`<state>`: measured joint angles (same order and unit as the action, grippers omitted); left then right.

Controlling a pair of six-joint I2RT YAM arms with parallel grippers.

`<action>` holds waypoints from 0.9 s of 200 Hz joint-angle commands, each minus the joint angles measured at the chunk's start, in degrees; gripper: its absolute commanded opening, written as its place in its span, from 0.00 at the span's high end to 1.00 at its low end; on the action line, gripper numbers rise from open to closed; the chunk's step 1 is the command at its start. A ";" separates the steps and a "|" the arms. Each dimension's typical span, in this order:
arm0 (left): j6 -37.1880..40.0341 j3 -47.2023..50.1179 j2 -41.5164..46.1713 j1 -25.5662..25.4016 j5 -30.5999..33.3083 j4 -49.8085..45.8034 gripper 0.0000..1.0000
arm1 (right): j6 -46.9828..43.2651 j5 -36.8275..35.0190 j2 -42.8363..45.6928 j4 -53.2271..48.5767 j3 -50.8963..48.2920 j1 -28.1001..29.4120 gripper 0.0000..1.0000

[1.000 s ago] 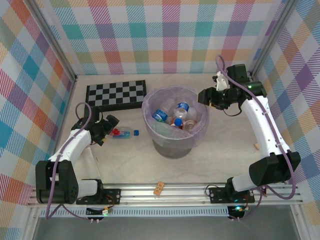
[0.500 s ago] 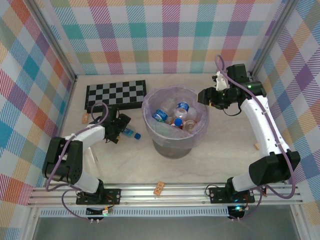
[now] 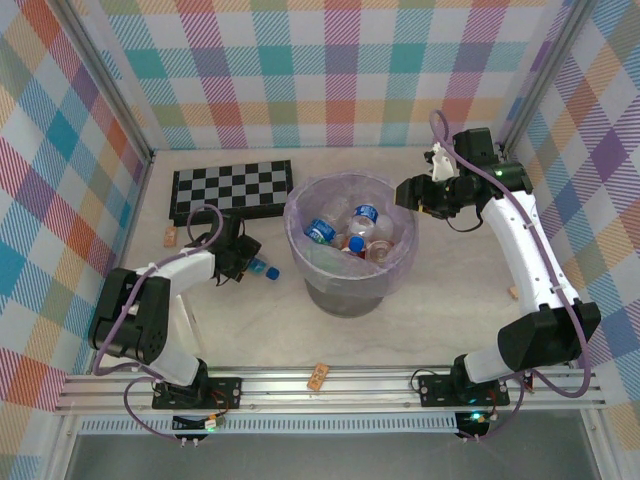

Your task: Put the plastic bottles in the bin

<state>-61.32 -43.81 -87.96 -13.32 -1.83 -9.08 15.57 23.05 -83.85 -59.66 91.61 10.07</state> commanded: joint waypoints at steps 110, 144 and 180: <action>31.25 -29.14 17.36 -0.30 8.74 -32.13 0.49 | -0.51 -0.44 0.84 -1.76 1.55 -0.31 0.43; 41.05 -40.04 20.71 -0.39 3.70 -36.30 0.60 | -0.05 -0.60 1.23 -1.68 1.11 -0.31 0.43; 49.36 -53.24 17.33 -3.42 -8.08 -38.76 0.71 | 0.70 -0.87 1.15 -1.78 1.77 -0.12 0.43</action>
<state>-21.34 -89.69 -67.72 -13.98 -0.84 -43.09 15.79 22.55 -83.85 -60.58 91.64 10.07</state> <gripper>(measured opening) 0.498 0.566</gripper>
